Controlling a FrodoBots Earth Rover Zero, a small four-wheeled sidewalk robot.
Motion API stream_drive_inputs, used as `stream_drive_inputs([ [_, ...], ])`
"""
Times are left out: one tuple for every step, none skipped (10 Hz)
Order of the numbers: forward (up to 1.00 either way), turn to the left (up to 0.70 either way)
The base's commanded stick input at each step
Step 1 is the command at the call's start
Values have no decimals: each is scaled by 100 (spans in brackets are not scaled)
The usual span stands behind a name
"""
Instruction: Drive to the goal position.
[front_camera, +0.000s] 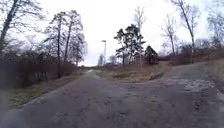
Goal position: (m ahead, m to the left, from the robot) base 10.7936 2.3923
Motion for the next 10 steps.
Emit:
stream_drive_inputs([
  [50, 0],
  [50, 0],
  [50, 0],
  [50, 0],
  [50, 0],
  [50, 0],
  [50, 0],
  [50, 0],
  [50, 0],
  [50, 0],
])
